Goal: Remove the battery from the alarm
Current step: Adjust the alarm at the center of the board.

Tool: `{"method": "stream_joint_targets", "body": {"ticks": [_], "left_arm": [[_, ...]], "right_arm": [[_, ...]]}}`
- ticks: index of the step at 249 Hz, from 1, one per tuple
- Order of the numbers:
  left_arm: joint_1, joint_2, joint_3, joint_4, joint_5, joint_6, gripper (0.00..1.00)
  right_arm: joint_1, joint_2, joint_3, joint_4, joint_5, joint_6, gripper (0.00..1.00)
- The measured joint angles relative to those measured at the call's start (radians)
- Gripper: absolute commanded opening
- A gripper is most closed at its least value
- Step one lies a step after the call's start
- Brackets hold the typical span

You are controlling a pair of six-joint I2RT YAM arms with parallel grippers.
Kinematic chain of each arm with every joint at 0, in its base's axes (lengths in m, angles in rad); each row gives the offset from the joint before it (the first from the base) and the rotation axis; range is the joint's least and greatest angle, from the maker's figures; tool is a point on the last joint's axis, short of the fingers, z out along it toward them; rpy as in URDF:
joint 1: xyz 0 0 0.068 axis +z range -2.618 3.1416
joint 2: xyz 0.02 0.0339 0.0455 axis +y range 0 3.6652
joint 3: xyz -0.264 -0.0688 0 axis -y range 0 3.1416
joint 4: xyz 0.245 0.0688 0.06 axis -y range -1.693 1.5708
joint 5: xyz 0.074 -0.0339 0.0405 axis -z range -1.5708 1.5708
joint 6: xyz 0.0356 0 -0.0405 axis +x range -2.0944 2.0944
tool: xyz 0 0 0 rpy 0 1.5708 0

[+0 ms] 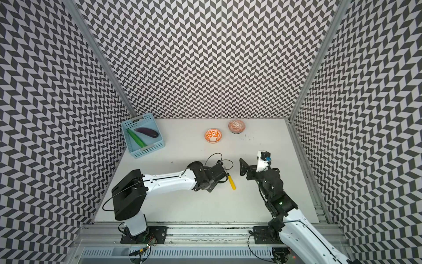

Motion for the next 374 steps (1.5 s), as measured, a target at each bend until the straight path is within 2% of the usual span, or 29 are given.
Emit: {"method": "stream_joint_targets", "body": {"ticks": [27,69,99,106,123,134,169,178,201,225,267,288,308,344,374], "left_arm": [[-0.013,-0.013,-0.064,0.039,0.023,-0.053,0.45],[-0.014,-0.087,-0.099,0.065,0.026,-0.106,0.75],[-0.017,-0.214,-0.111,0.090,0.013,-0.148,0.99],[-0.014,-0.258,-0.125,0.100,0.007,-0.170,1.00],[0.010,-0.370,-0.172,0.119,0.010,-0.226,1.00],[0.055,-0.443,-0.211,0.134,0.033,-0.257,1.00],[0.340,-0.625,-0.376,0.209,0.145,-0.354,0.99],[0.411,-0.658,-0.425,0.231,0.181,-0.377,0.94],[0.552,-0.722,-0.552,0.307,0.298,-0.430,0.68],[0.641,-0.742,-0.669,0.409,0.434,-0.494,0.57],[0.685,-0.650,-0.727,0.528,0.585,-0.538,0.43],[0.691,-0.581,-0.708,0.562,0.627,-0.534,0.28],[0.696,-0.526,-0.674,0.589,0.661,-0.516,0.19],[0.707,-0.439,-0.598,0.587,0.686,-0.470,0.18],[0.710,-0.360,-0.515,0.558,0.695,-0.409,0.18]], "right_arm": [[0.000,-0.010,-0.006,0.009,-0.003,0.003,0.99],[0.000,0.040,0.001,0.029,-0.056,0.002,0.99],[0.000,0.137,0.039,0.029,-0.122,-0.011,1.00],[0.000,0.170,0.057,0.029,-0.147,-0.016,0.99],[0.000,0.276,0.118,0.029,-0.216,-0.028,1.00],[0.000,0.359,0.168,0.028,-0.274,-0.035,0.97],[0.013,0.617,0.321,0.038,-0.437,-0.042,0.90],[0.022,0.677,0.357,0.040,-0.467,-0.042,0.88],[0.053,0.823,0.444,0.045,-0.544,-0.039,0.79],[0.084,0.969,0.539,0.046,-0.619,-0.027,0.70],[0.127,1.196,0.689,0.051,-0.720,0.006,0.60],[0.143,1.270,0.725,0.053,-0.756,0.024,0.58],[0.154,1.315,0.746,0.050,-0.792,0.029,0.54],[0.153,1.329,0.735,0.050,-0.821,0.036,0.47],[0.145,1.278,0.639,0.076,-0.827,0.047,0.47]]}}
